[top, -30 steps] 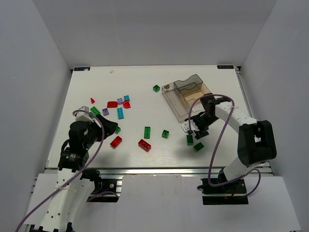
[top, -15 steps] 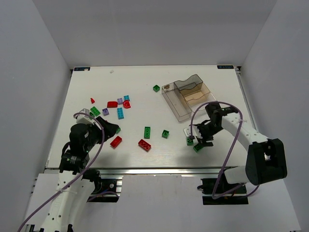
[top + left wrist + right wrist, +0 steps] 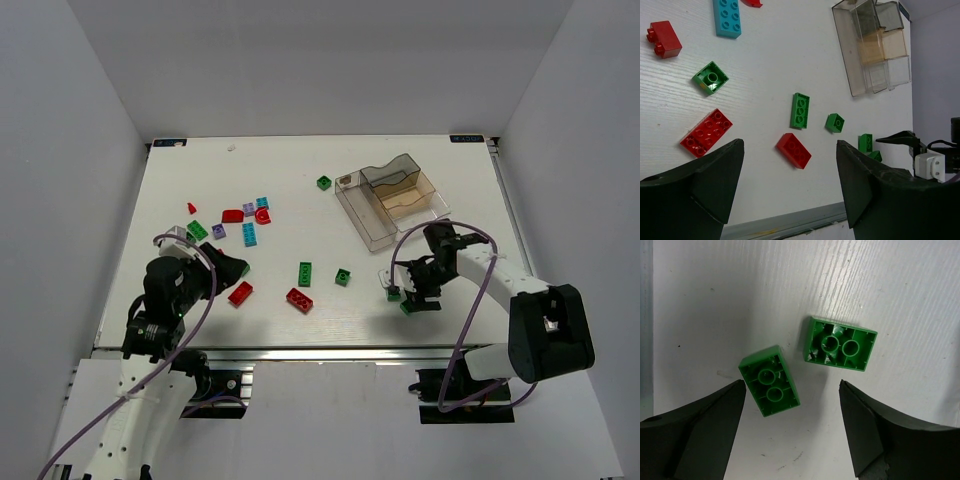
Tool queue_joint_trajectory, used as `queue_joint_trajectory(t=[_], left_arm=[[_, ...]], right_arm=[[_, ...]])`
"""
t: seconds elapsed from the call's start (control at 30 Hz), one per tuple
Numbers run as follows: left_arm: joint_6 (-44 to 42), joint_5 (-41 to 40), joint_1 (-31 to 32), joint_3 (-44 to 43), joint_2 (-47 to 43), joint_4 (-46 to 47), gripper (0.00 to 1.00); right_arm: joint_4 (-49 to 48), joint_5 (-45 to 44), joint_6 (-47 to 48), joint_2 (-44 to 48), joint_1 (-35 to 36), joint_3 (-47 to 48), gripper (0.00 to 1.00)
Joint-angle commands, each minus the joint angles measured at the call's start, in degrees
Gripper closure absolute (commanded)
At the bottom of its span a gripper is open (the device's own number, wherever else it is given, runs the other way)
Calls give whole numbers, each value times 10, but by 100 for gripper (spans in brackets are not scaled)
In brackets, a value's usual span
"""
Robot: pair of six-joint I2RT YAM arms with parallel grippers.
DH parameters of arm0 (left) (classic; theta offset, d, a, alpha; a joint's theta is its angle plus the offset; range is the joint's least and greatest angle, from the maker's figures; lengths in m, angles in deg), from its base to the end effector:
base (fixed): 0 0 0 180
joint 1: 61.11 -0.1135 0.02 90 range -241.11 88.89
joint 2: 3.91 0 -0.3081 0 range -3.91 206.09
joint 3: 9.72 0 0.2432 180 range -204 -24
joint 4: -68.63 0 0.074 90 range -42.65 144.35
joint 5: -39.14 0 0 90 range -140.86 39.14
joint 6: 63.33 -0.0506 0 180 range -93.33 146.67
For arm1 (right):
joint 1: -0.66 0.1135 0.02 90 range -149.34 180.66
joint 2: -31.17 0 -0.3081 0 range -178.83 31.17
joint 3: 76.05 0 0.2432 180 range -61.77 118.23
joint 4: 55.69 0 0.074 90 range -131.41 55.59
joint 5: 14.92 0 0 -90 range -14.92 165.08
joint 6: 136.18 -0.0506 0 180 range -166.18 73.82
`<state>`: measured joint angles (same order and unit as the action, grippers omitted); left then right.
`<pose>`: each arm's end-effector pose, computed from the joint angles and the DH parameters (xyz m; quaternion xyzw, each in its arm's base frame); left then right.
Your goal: Sort the legos into containers by color
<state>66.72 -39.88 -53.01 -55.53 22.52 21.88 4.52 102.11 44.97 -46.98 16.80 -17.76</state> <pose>0.0812 -0.0213 0.2745 -0.1862 0.8312 -0.2857 0.4390 0.1915 0.0794 0.2151 -0.7921 0.5579 0.1335 0.2085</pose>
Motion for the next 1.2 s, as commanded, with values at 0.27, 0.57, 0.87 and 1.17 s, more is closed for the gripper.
queue_joint_trajectory(t=[0.27, 0.57, 0.87, 1.17], left_arm=[[25, -9, 3, 9, -39, -22, 16], [55, -9, 3, 7, -23, -31, 18], [65, -30, 3, -3, -43, -44, 19], [52, 25, 3, -4, -17, -2, 20]], right_arm=[[-37, -14, 23, -3, -1, -42, 24], [-73, -13, 33, 25, -2, -91, 57], [28, 18, 85, 64, -9, -64, 95], [166, 121, -21, 96, -31, 96, 100]])
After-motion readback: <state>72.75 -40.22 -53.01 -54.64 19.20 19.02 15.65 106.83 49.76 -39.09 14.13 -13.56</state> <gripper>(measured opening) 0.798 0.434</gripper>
